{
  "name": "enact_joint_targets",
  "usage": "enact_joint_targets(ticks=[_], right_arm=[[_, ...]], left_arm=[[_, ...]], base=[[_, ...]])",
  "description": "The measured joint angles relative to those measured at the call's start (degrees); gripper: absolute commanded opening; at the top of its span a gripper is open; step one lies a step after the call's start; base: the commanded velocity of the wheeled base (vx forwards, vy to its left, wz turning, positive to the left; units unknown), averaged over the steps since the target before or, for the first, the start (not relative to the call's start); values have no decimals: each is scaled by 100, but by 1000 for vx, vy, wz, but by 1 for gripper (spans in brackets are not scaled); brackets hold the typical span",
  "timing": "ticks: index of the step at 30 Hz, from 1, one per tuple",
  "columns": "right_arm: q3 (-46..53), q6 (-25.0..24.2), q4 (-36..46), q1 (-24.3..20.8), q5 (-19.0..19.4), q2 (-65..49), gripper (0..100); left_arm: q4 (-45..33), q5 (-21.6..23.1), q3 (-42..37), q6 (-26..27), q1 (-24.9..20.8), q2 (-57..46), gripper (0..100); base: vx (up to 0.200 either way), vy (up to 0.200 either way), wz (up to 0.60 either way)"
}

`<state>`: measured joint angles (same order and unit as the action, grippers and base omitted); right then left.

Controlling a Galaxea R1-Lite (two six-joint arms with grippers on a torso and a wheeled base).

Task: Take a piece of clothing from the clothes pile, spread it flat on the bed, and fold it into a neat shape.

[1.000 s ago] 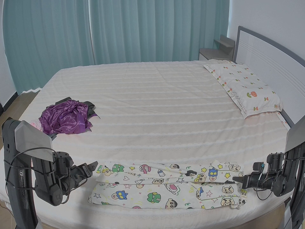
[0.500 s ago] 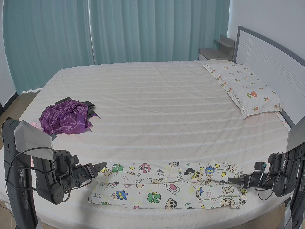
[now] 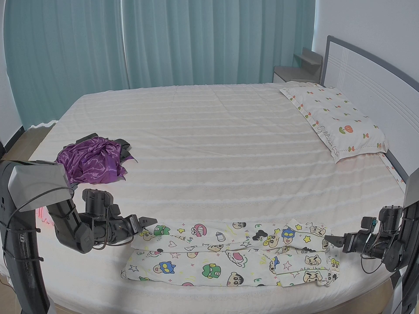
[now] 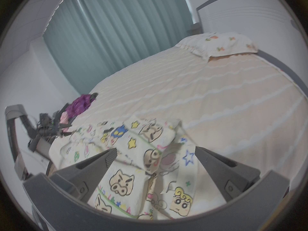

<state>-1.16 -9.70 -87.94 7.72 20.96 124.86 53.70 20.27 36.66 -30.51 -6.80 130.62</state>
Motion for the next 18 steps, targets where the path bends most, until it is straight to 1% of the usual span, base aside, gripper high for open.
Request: enact_joint_targets(ticks=[1,4,6,10,15,18], right_arm=[[4,-204,-20,-9,-73,-110,100],[12,-611,-38,-59,-152,-346,100],[15,-789,-24,-124,-180,-510,100],[17,-868,35,-218,-205,-689,100],[17,-890,96,-268,-216,-790,100],[17,-898,110,-279,-216,-813,100]], left_arm=[[-6,80,50,2,-2,-41,100],[-16,258,138,66,-2,-110,100],[-30,334,173,279,-2,-138,100],[-227,364,193,758,0,-171,100],[-983,323,157,1473,88,-256,100],[-1103,193,173,1579,157,-344,100]], base=[[0,0,0],[0,0,0],[0,0,0],[0,0,0],[0,0,0],[0,0,0]])
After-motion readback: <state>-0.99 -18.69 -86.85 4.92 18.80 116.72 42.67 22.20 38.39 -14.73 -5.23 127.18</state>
